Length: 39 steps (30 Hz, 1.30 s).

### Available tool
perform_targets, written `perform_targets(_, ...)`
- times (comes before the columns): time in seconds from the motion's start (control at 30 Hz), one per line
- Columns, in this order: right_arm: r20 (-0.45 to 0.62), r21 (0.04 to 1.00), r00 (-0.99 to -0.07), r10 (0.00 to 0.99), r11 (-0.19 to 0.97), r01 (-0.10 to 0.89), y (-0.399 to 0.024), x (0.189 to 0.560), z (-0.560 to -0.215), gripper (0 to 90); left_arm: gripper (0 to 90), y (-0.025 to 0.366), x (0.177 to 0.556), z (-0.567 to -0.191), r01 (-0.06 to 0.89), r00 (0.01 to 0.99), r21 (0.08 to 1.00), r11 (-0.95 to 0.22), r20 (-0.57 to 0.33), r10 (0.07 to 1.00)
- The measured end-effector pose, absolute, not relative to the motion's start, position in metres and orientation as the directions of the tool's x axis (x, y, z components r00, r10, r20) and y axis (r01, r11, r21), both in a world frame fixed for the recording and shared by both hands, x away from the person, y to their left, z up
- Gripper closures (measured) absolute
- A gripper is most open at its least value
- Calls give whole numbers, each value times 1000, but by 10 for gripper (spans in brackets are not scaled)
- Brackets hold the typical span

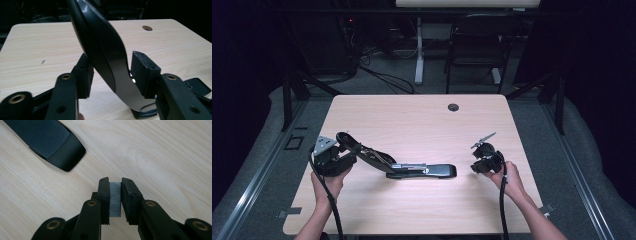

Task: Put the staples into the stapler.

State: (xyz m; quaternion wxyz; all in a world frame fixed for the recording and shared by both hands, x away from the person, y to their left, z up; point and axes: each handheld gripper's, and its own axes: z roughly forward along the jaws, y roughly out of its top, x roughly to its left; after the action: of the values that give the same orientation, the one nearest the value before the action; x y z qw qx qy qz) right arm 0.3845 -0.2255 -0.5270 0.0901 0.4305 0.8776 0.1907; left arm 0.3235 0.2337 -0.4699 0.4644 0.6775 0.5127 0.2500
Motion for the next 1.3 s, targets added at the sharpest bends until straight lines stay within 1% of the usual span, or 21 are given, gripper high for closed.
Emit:
perform_targets(0.1, 7, 430, -613, 790, 551, 715, -225, 384, -526, 782, 564, 234, 323, -470, 464, 346, 885, -34, -145, 927)
perform_targets(0.27, 42, 453, -620, 784, 538, 711, -225, 383, -525, 782, 564, 236, 324, -471, 463, 354, 886, -33, -151, 923)
perform_targets(0.37, 80, 459, -621, 780, 524, 717, -226, 384, -523, 782, 568, 237, 324, -471, 465, 356, 885, -23, -163, 920)
perform_targets(0.43, 84, 459, -625, 776, 527, 715, -227, 384, -522, 782, 569, 237, 324, -471, 463, 358, 886, -21, -166, 919)
perform_targets(0.9, 77, 500, -670, 738, 553, 667, -212, 381, -516, 782, 568, 237, 324, -471, 465, 365, 885, -29, -161, 917)
perform_targets(0.93, 66, 492, -684, 727, 572, 656, -209, 383, -515, 782, 567, 237, 324, -471, 462, 365, 887, -27, -162, 917)
perform_targets(1.3, 48, 485, -743, 668, 634, 602, -179, 392, -516, 782, 567, 239, 324, -472, 466, 367, 885, -30, -163, 916)
